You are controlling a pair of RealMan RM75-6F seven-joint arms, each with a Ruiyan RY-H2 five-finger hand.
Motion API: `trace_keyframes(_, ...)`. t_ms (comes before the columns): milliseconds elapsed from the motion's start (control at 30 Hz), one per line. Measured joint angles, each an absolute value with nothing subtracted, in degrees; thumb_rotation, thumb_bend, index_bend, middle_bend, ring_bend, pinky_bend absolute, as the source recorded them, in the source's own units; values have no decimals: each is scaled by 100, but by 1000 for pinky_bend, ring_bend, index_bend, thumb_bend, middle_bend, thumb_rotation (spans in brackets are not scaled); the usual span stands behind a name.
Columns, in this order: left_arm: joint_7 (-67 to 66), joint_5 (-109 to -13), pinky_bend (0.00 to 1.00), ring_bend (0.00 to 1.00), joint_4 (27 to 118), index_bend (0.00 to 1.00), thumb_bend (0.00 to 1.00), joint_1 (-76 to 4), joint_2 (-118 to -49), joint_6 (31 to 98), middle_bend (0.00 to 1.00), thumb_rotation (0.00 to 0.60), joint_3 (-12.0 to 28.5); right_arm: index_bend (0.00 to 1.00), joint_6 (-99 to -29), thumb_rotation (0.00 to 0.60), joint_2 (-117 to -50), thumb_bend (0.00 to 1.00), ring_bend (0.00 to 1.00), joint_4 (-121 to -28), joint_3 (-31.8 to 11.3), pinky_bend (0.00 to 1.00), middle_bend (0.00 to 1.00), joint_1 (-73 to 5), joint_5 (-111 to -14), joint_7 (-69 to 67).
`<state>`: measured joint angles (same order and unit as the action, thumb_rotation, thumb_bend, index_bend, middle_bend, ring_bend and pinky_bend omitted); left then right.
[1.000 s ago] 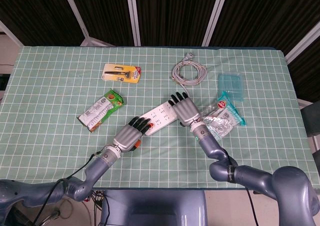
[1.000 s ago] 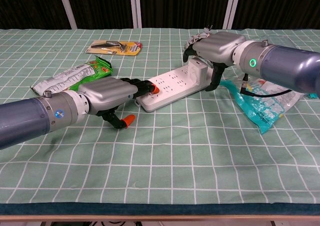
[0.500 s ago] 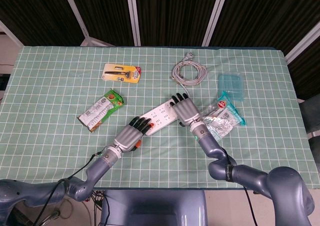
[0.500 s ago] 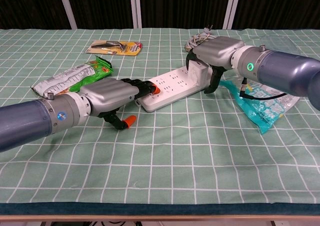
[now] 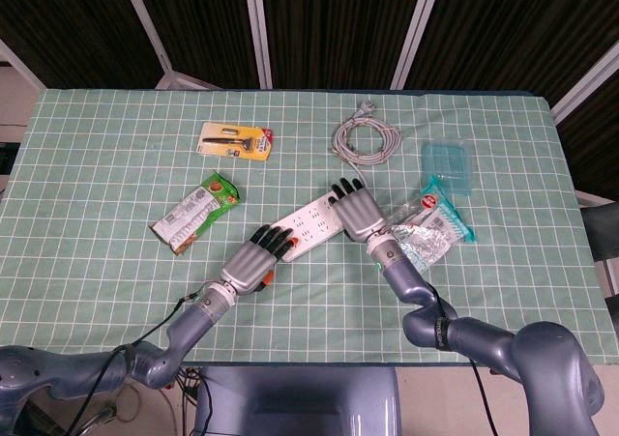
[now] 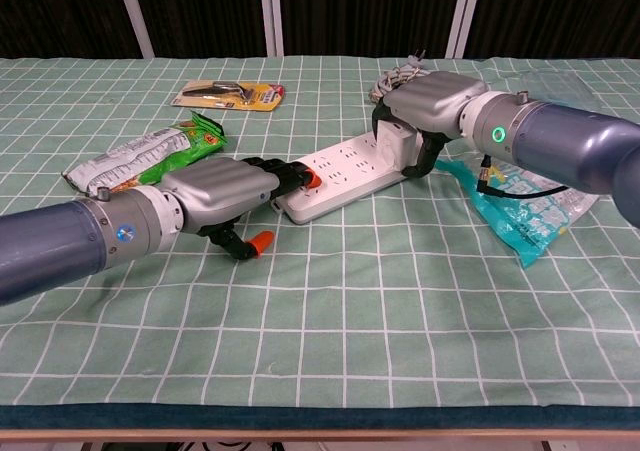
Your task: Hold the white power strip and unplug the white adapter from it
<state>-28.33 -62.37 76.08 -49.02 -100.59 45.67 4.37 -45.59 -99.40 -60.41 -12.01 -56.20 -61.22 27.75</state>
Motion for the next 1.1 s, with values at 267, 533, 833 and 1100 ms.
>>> trace_keyframes(267, -2838, -6223, 89, 0, 7627, 81, 518, -4911, -10085, 4585, 8, 600, 440, 546, -4710, 600, -9821, 626, 126, -6322, -1223, 197, 215, -5597, -6179, 2829)
trace_keyframes(533, -2867, -6211, 89, 0, 7685, 81, 518, -4914, -10065, 4602, 8, 600, 422, 571, -4810, 600, -9742, 641, 126, -6508, -1253, 197, 225, -5570, -6112, 2969)
trace_keyframes(833, -2888, -6174, 89, 0, 7703, 81, 518, -4907, -10041, 4614, 8, 600, 405, 574, -5008, 600, -9664, 642, 126, -6671, -1326, 197, 227, -5556, -6069, 3113)
trace_keyframes(1100, -2868, -6200, 89, 0, 7848, 82, 516, -4876, -9959, 4800, 8, 600, 479, 574, -5278, 600, -9426, 642, 126, -7113, -1396, 197, 227, -5510, -6082, 3284)
